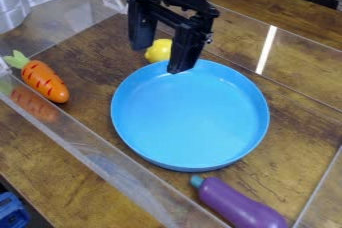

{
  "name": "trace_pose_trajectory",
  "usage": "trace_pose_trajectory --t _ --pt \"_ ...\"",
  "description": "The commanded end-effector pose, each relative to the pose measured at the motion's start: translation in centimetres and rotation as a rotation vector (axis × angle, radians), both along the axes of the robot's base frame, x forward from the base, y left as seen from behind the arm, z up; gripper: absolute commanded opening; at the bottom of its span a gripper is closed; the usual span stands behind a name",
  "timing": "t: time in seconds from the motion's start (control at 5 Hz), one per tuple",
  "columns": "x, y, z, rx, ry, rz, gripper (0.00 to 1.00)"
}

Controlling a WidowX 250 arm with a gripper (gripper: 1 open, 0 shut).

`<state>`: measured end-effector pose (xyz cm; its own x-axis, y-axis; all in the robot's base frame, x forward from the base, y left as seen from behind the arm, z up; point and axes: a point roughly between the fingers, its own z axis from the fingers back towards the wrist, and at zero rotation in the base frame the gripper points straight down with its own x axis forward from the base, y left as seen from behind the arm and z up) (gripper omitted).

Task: Move the carrot to the left side

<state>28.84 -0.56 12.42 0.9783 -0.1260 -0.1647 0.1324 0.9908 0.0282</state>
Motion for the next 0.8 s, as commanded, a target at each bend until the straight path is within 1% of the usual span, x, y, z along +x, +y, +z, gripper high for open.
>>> trace_pose_trajectory --t 0.0,0.2,0.6 --pt "0.45 0.83 2.23 -0.007 -0.084 0.023 1.0" --pt "0.46 0.96 2.41 -0.012 -0.09 0.024 1.0" --pt "0.59 0.43 2.19 -0.001 -0.093 0.01 1.0"
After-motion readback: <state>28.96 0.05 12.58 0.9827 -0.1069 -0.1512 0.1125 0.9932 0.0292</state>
